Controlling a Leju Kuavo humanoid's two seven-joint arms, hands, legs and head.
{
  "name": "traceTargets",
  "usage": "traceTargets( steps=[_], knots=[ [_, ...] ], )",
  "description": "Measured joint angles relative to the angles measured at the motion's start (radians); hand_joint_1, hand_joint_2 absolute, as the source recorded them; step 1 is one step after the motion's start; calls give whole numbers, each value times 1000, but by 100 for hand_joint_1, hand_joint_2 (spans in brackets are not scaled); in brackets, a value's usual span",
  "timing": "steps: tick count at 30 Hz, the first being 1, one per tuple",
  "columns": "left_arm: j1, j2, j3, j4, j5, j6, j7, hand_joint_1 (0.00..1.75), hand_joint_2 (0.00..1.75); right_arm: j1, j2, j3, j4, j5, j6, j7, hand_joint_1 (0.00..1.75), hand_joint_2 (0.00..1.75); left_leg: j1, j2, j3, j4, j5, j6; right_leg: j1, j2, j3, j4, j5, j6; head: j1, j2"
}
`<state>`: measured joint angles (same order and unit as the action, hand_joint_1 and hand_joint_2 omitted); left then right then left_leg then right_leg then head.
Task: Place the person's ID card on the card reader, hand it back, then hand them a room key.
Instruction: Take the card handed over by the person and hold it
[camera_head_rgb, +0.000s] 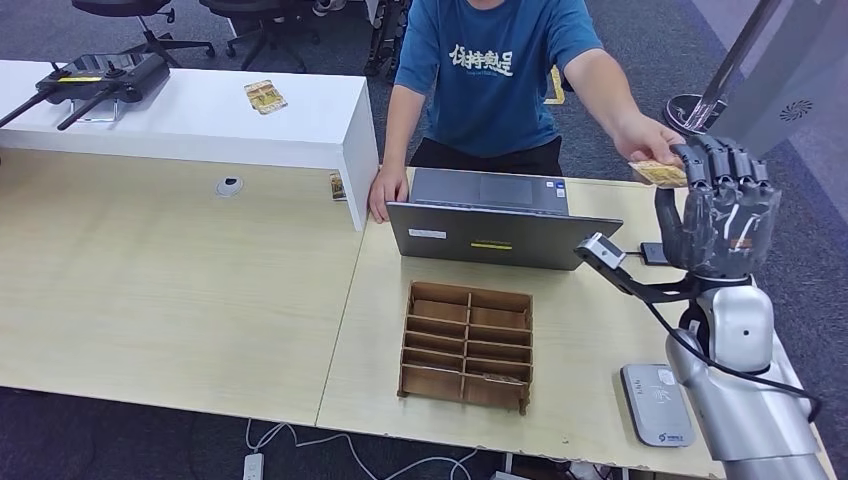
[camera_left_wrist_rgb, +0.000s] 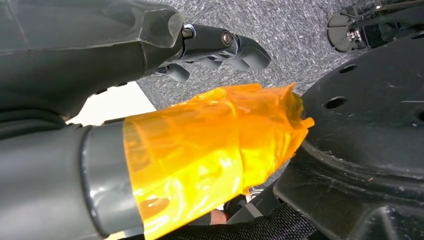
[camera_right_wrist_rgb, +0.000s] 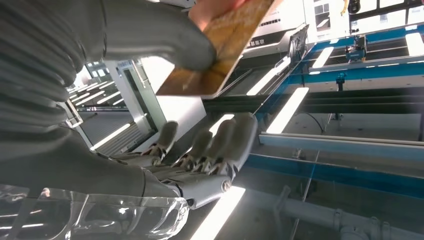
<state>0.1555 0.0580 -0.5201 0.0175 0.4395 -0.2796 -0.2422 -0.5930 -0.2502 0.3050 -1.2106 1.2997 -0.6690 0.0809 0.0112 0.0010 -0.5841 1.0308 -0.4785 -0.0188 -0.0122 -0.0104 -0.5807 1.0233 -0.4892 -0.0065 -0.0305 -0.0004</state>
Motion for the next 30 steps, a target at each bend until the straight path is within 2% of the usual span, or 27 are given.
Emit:
traceTargets(
  steps=[18, 30],
  knots=[
    [1, 0, 23, 0, 4, -3, 0, 0, 0, 12, -5, -9, -1, -27, 3, -11, 175, 175, 0, 0, 0, 0, 0, 0, 0, 0, 0, 0, 0, 0, 0, 0],
    [7, -6, 36, 0, 4, 1, 0, 0, 0, 50, -7, -70, -1, -342, 45, -75, 175, 175, 0, 0, 0, 0, 0, 0, 0, 0, 0, 0, 0, 0, 0, 0]
  ],
)
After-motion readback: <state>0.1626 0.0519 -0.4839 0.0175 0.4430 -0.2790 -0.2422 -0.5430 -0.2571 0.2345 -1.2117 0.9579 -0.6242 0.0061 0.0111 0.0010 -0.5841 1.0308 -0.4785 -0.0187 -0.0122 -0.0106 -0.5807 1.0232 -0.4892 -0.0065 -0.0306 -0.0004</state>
